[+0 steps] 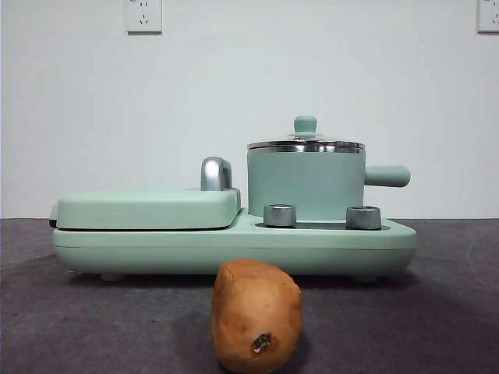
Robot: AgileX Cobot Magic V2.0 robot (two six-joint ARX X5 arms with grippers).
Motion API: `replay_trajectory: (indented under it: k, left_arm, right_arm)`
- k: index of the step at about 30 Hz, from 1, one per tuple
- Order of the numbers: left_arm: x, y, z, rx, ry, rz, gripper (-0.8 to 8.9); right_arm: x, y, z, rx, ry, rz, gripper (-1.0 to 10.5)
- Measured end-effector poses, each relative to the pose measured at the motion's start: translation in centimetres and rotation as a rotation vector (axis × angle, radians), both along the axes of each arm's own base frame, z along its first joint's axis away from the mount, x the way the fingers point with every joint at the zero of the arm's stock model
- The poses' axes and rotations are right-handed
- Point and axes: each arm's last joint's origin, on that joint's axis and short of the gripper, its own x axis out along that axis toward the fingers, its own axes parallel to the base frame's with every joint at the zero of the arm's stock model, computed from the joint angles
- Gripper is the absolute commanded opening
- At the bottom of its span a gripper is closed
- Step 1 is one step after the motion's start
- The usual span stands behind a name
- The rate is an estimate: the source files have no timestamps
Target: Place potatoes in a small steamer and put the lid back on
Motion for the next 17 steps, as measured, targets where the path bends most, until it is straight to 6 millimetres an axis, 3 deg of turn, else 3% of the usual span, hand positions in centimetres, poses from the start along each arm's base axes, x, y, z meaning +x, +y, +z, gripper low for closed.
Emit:
replay_trajectory:
  k: [6,10,17]
  left_arm:
    - [0.7,-0.8,3.1,-0.029,0.094,-0.158,0.17]
    - [1.4,-1.6,6.2,-0.042,0.142,-0.281,0.17]
    - [2.7,-3.0,11.6,-0.013,0.146,-0.543,0.17]
  right_arm:
    - [-0.5,0.3,4.9,0.02,0.045,0.117,0.1]
    - [-0.4,0.7,7.6,0.042,0.103,0.248,0.1]
    - [0.2,1.4,10.2,0.06,0.176,0.525,0.1]
